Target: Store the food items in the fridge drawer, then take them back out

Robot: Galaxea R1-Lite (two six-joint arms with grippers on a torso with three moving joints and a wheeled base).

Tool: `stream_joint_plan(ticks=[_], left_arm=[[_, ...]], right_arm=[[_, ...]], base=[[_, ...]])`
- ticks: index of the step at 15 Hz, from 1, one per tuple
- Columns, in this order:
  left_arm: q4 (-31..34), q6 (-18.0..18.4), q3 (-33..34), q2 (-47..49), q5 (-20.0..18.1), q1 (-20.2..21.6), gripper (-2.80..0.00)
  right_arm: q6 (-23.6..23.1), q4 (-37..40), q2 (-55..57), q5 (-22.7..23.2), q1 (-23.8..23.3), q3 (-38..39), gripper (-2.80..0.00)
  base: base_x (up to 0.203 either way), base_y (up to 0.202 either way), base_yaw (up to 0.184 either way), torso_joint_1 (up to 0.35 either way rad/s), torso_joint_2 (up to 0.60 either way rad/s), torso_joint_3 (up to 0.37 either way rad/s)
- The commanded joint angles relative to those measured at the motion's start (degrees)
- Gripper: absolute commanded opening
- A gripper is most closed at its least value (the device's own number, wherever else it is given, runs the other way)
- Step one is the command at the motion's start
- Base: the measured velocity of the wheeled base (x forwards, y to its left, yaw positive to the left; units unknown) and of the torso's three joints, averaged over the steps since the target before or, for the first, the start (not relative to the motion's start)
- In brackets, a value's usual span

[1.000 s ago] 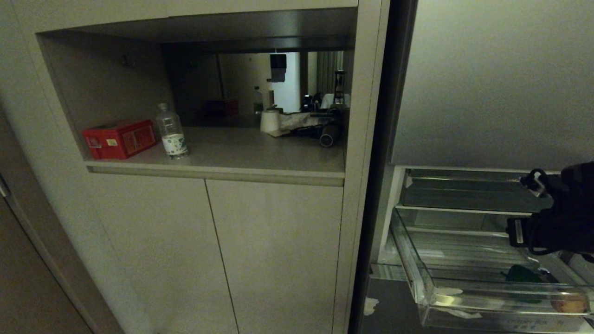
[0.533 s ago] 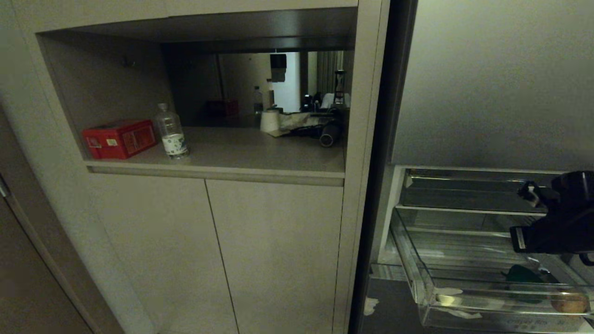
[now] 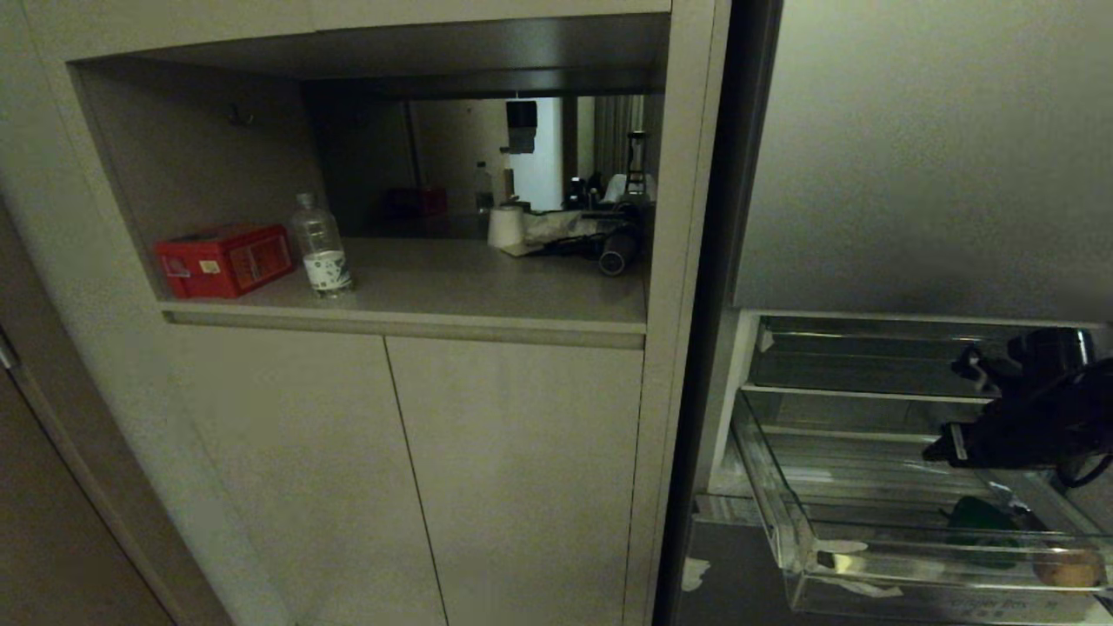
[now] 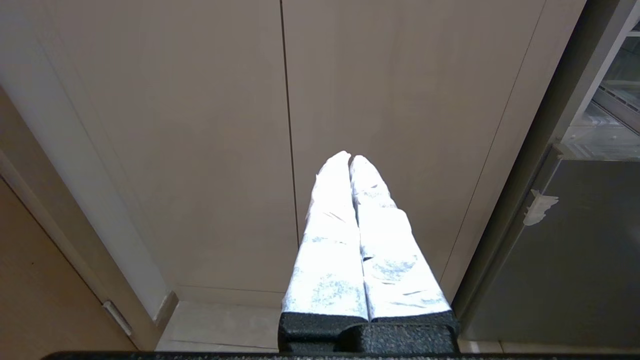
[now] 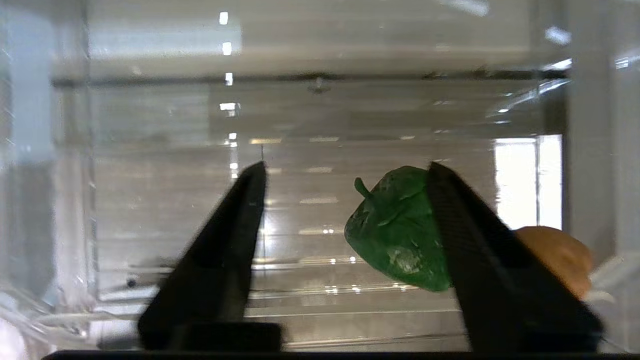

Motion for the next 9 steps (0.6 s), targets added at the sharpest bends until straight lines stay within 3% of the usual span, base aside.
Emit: stream_joint_plan(ticks=[1,5,9], left_arm=[[0.04,-0.02,-0.04,-0.01,0.02,0.01,-2.80],[0.03,-0.02,-0.04,-0.02,0.02,0.03,-2.80],[0.08,-0.02,-0.04,0.06,0.02,-0.06,-2.80]], right_arm=[[-1.74,2.24,3.26,0.40,-1.10,-2.66,0.00],[-5.76,4.34,5.56,-0.11,-3.41,-4.43,0.00],[-6.15,4.48,8.16,-0.11,-4.81,-7.79,0.00]], base=[[0.000,0.000,0.000,0.000,0.00,0.000],[0.000,0.000,0.000,0.000,0.00,0.000],[0.000,0.000,0.000,0.000,0.00,0.000]])
